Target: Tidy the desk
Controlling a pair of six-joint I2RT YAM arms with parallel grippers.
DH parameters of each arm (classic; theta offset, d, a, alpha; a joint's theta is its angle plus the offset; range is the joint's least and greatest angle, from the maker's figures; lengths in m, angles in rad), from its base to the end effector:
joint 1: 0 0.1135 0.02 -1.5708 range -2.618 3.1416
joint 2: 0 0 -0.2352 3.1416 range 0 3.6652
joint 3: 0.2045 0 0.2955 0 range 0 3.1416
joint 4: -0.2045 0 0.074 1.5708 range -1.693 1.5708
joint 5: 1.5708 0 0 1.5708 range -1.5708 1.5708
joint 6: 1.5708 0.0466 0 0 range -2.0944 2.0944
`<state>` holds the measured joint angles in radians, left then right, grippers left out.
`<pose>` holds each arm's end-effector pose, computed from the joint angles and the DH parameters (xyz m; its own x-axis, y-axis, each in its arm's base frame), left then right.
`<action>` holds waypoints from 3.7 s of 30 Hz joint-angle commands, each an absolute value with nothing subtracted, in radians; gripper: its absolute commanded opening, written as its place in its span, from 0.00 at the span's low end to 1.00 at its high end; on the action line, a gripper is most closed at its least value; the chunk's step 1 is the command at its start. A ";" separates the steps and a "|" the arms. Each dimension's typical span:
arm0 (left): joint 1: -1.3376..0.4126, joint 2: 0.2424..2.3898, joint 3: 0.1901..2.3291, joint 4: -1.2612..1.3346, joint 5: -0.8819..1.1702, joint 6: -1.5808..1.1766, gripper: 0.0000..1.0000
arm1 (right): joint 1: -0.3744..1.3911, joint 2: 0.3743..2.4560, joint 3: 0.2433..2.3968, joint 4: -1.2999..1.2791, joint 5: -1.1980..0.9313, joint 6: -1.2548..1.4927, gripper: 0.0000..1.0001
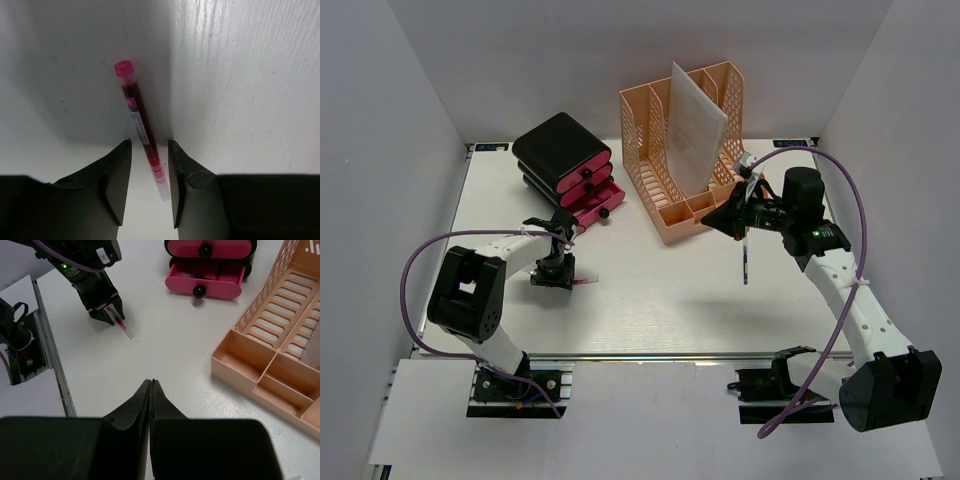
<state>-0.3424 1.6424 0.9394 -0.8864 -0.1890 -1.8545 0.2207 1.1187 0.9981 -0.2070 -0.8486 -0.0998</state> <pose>0.2800 -0.0905 0.0871 -0.0561 -0.9810 -0.1855 -0.9974 0.0636 -0.0347 0.2957 0.1022 0.3161 -0.2289 -0.1188 -0.9662 -0.8650 0.4800 0.1459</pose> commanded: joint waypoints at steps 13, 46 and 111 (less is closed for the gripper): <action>-0.316 1.620 0.891 -0.759 -0.134 -1.683 0.08 | 0.190 1.089 0.983 -0.167 -0.891 -0.092 0.00; -0.420 1.542 1.227 -0.261 0.014 0.471 0.00 | 0.149 1.118 0.969 -0.156 -0.907 -0.103 0.00; -0.402 0.769 0.686 -0.135 -0.017 -0.002 0.77 | 0.164 1.420 0.890 -0.528 -0.037 -0.311 0.42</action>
